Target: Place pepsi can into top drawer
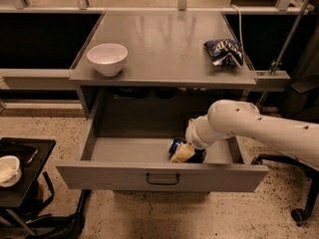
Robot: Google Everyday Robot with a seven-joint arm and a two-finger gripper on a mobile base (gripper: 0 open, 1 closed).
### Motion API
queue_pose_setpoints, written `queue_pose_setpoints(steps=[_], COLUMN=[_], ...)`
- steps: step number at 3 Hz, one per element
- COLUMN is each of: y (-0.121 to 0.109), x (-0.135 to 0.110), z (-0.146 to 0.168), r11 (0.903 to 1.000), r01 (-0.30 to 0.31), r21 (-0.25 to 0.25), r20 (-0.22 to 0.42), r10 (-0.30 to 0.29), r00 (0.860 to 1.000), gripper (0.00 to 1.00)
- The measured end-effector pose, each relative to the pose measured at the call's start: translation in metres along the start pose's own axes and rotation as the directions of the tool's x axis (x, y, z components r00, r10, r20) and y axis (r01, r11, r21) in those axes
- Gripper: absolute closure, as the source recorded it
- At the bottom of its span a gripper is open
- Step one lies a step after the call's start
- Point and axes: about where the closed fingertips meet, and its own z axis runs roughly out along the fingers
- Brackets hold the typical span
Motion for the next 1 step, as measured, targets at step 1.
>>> queue_pose_setpoints(steps=[1], y=[0.0000], x=[0.0000], z=[0.0000], r11=[1.0000], r01=[0.000], r21=[0.000], r20=[0.000], r10=[0.000], r00=[1.000], gripper=[0.00])
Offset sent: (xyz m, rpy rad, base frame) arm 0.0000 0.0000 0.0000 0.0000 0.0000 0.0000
